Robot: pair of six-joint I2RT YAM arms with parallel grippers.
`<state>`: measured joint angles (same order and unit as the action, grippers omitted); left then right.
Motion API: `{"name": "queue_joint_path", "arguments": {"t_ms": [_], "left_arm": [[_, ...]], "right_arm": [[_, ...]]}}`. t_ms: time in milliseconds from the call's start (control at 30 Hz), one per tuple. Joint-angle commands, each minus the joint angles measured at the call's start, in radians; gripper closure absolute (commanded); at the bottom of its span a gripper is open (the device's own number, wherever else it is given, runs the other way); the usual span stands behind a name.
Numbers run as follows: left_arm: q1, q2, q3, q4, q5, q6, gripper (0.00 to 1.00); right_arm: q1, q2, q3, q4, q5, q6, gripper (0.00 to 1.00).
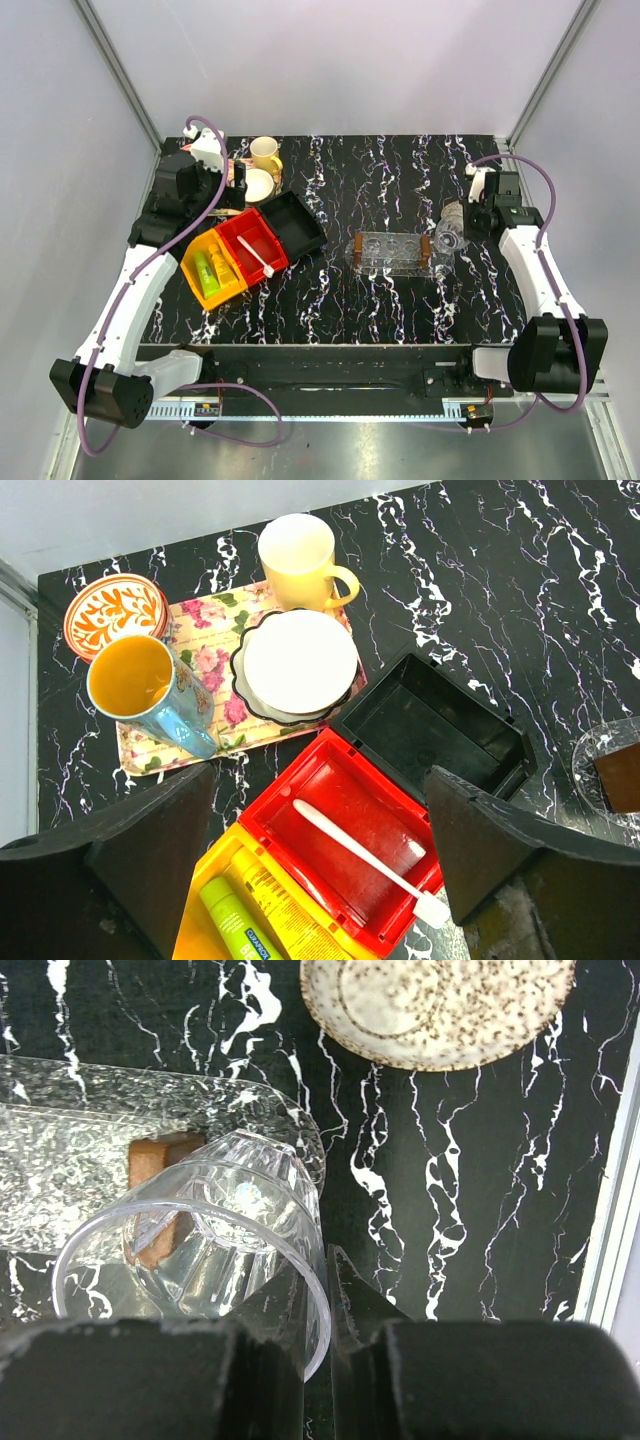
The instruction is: Prepare toiletry sets of a toothbrush and toothpaste on the tray
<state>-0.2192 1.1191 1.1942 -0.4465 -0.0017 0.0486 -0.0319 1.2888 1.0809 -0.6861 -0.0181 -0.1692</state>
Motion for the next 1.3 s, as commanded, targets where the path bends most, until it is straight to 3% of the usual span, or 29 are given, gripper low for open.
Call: {"name": "queue_joint_path", "arguments": {"t_ms": [0,733,1267], "left_arm": [[0.011,-0.007,-0.001,0.057,0.02,0.016,0.09],[0.015,-0.012,-0.018,0.065,0.022,0.022,0.09],[0.018,-0.015,-0.022,0.066,0.022,0.025,0.09]], "right_arm": [[-0.026,0.001,-0.016,0.08,-0.045,-0.023,1.0],[-0.086,0.193,-0.044,0.117,-0.128,-0.038,1.0],[-0.089,0.234,-0.039,0.122,-0.14,-0.038,1.0]]}}
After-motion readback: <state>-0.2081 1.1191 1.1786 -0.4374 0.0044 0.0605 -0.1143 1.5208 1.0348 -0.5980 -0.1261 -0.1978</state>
